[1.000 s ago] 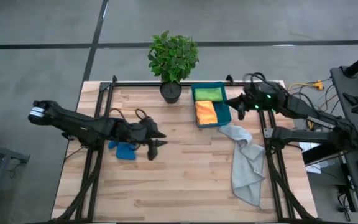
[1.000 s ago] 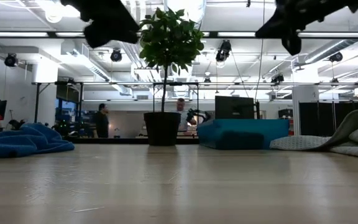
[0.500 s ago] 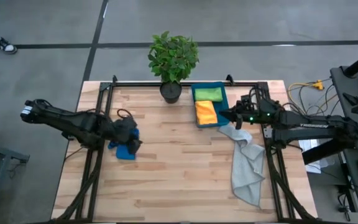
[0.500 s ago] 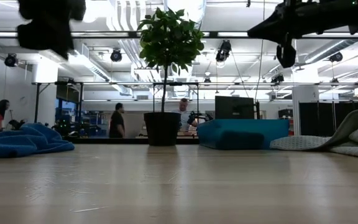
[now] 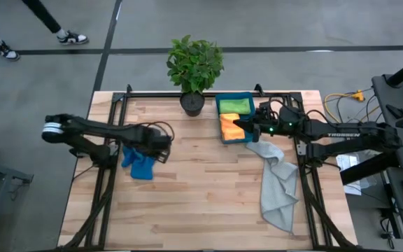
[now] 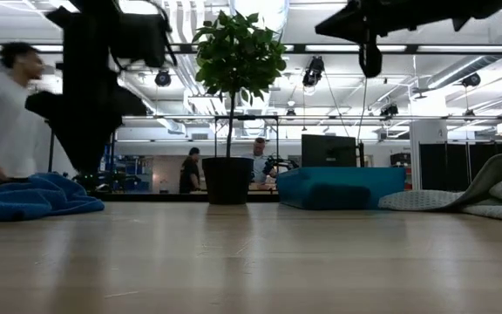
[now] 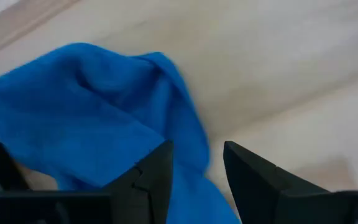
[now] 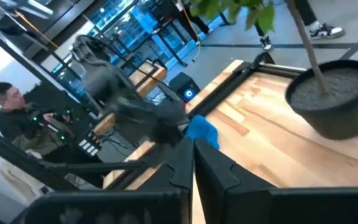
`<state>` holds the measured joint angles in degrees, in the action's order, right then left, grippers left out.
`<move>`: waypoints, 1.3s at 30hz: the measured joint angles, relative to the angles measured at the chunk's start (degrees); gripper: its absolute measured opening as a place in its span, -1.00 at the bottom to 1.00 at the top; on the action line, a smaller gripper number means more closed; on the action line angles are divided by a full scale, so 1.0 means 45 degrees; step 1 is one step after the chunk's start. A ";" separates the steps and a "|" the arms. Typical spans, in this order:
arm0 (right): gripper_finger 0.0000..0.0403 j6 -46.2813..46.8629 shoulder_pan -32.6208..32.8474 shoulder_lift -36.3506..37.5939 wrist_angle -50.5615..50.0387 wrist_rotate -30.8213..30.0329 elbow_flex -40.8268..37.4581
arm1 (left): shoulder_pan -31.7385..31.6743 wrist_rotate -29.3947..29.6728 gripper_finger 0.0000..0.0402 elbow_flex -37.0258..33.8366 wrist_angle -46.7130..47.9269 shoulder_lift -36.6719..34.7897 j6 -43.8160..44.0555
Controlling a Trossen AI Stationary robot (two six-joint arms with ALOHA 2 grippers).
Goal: Fold microfiber towels
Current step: Fold the blue microfiber towel
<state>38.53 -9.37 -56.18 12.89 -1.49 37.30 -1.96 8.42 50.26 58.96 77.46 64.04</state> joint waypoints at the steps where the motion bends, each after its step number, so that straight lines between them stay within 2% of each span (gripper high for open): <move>1: -0.96 0.0007 0.0000 -0.0146 -0.0019 0.0076 0.0193 | -0.0278 -0.0005 -0.36 0.0000 0.0035 0.0343 -0.0140; 7: -0.96 0.0051 0.0505 -0.0772 -0.0136 0.0721 0.1123 | -0.1270 -0.0129 -0.36 0.0036 -0.0107 0.1949 -0.1547; 12: -0.96 0.0002 0.1253 -0.0876 -0.0146 0.0714 0.1335 | -0.1315 -0.0813 -0.36 0.0087 -0.1016 0.2340 -0.2333; 20: -0.96 0.0002 0.2302 -0.0827 -0.0146 0.0650 0.1311 | -0.1353 -0.0919 -0.36 0.0007 -0.1750 0.1888 -0.2314; 32: -0.96 0.0309 0.2675 -0.0720 -0.0143 0.0616 0.1306 | -0.1378 -0.0878 -0.36 -0.0628 -0.2156 0.3296 -0.1712; 35: -0.96 0.0314 0.2986 -0.0706 -0.0141 0.0621 0.1306 | -0.1383 -0.1118 -0.48 -0.0879 -0.2429 0.3301 -0.1985; 39: -0.96 0.0227 0.3391 -0.0706 -0.0142 0.0631 0.1306 | -0.1408 -0.1706 -0.90 -0.1112 -0.2901 0.3284 -0.2802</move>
<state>39.55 5.89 -59.35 12.25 1.34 43.18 -8.29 0.74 45.26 45.90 92.23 51.43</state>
